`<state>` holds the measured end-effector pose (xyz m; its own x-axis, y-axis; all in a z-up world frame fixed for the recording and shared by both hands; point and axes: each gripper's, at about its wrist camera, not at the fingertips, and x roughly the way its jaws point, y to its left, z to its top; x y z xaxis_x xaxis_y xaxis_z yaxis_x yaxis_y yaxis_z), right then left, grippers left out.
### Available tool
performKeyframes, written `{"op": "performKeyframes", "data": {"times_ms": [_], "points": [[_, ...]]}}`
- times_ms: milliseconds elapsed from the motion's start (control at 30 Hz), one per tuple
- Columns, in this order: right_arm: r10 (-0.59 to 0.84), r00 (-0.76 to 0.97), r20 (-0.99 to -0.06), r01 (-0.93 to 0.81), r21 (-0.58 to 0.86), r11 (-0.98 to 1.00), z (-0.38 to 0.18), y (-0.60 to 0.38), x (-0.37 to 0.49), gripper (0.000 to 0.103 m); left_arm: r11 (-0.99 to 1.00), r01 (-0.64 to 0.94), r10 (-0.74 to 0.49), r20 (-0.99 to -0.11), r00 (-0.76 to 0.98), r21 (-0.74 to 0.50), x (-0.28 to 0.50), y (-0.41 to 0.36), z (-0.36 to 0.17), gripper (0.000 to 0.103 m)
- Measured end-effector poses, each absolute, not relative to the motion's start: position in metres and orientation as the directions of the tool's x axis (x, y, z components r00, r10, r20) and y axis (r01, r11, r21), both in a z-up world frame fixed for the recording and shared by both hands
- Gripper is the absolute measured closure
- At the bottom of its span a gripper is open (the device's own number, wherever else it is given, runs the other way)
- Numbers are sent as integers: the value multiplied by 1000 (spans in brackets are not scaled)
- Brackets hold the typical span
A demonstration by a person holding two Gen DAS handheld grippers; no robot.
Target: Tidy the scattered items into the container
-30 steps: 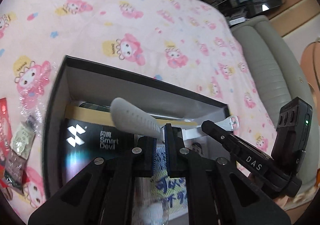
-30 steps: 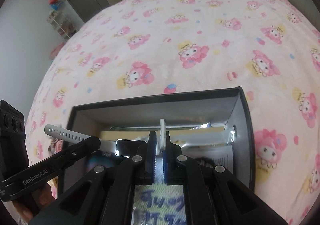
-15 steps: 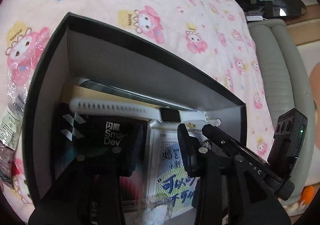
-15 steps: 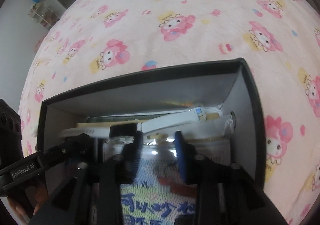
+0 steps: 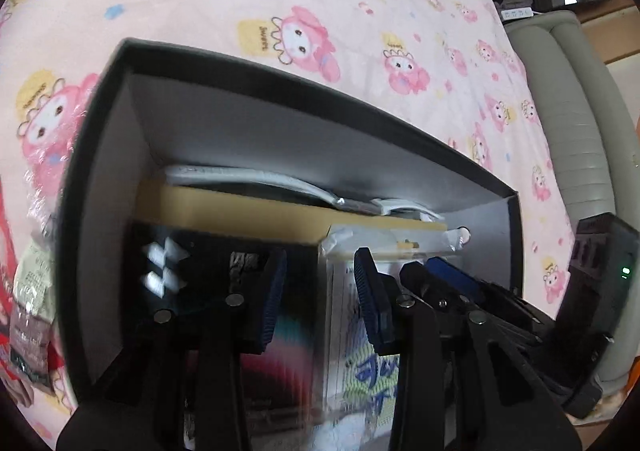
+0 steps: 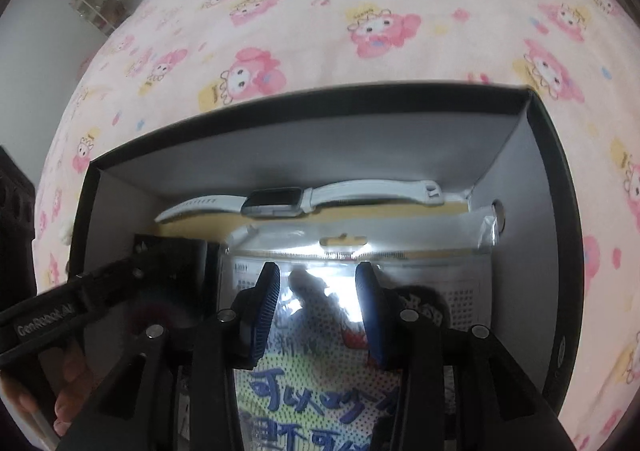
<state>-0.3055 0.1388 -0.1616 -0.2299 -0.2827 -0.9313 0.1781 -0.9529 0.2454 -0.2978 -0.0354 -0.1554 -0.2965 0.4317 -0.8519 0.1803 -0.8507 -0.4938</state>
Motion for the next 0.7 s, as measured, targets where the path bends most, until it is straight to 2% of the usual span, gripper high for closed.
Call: {"op": "performKeyframes", "data": {"times_ms": [233,400,500,533,700], "points": [[-280,-233,-931,179,242,-954,-166,138,-318,66,-899,160,344,-883,-321,-408,-307,-32,-159,68],[-283,-257,-924,184,241,-953,-151,141,-307,66,-898,79,366,-835,-411,-432,-287,-26,-129,66],[-312,-276,-909,174,272,-946,-136,144,-296,57,-912,42,343,-815,-467,-408,-272,-25,-112,58],[-307,-289,-907,172,266,-948,-131,145,-291,56,-919,36,329,-813,-480,-393,-268,-23,-106,53],[-220,-397,-891,168,166,-972,-98,148,-261,52,-956,-4,247,-794,-556,-295,-241,-12,-75,32]]}}
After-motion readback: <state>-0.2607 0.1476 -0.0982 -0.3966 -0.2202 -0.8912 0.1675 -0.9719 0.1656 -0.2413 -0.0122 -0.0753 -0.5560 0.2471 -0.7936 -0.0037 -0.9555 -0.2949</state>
